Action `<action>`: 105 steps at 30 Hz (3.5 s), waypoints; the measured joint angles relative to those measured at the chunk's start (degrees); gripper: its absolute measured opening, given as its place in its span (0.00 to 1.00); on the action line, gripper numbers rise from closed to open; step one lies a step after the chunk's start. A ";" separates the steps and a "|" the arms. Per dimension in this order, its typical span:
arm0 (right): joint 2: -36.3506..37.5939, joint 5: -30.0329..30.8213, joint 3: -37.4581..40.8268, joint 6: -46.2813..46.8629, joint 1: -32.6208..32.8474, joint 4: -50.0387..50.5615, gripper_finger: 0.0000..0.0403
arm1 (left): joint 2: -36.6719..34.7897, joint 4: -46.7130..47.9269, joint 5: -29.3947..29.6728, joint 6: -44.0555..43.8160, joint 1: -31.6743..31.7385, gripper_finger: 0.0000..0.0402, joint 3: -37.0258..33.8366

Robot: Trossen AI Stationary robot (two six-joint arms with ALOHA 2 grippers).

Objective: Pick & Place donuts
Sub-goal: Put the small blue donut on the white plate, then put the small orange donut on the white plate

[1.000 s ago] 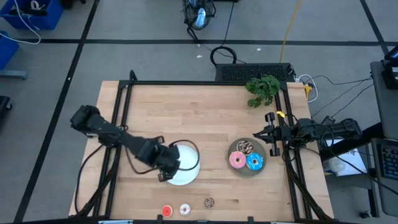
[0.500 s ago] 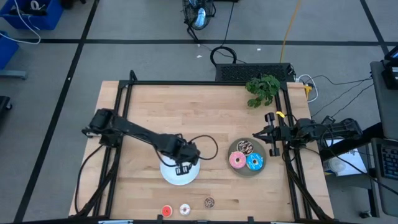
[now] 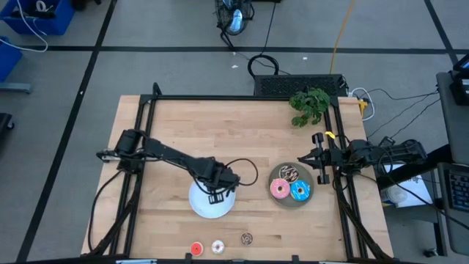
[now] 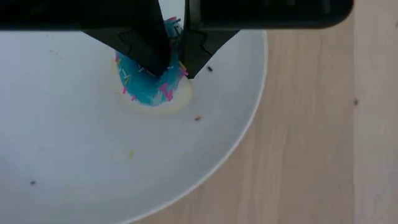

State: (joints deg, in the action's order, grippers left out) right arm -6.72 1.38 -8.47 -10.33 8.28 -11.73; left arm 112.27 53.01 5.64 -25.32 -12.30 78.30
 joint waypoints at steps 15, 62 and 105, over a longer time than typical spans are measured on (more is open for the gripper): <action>0.00 -0.01 0.00 0.00 0.00 -0.04 0.00 | -0.15 -0.19 0.72 -0.25 -0.19 0.32 0.00; -0.32 -0.01 0.00 0.87 0.00 -0.46 0.00 | -15.11 3.02 -7.32 -23.75 -22.27 0.02 4.29; -0.33 -0.03 0.00 0.81 0.01 -0.11 0.00 | -7.42 -8.37 6.44 -26.22 -33.90 0.06 14.91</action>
State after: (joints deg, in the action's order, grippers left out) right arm -7.05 1.34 -8.47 -9.52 8.29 -11.84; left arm 104.85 44.64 12.07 -51.54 -46.20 93.21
